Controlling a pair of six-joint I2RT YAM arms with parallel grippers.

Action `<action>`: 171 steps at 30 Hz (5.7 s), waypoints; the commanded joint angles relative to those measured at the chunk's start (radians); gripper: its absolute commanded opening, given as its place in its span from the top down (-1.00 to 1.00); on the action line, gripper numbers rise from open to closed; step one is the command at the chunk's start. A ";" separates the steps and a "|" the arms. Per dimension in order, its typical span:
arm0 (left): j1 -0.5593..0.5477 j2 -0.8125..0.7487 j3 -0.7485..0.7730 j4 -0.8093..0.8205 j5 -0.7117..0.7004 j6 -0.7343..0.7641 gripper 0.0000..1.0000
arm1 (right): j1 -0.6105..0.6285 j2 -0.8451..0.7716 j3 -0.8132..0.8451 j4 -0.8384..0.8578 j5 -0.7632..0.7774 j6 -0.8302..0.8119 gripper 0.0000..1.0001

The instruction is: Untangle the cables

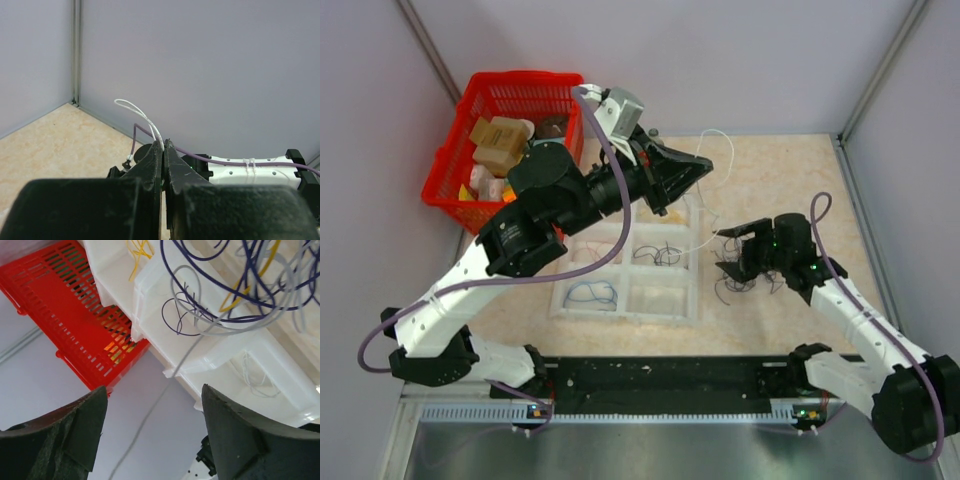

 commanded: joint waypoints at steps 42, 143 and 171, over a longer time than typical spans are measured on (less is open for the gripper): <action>-0.050 0.172 -0.471 0.221 0.365 -0.207 1.00 | 0.060 -0.439 0.399 -0.636 0.421 -0.862 1.00; -0.227 0.093 -0.887 0.267 -0.077 -0.053 -0.01 | 0.176 0.067 0.170 -0.482 0.093 -0.911 -0.81; -0.412 0.449 -0.555 -0.084 -0.340 -0.219 -0.10 | -0.400 -0.122 0.547 -0.751 0.186 -1.075 -0.79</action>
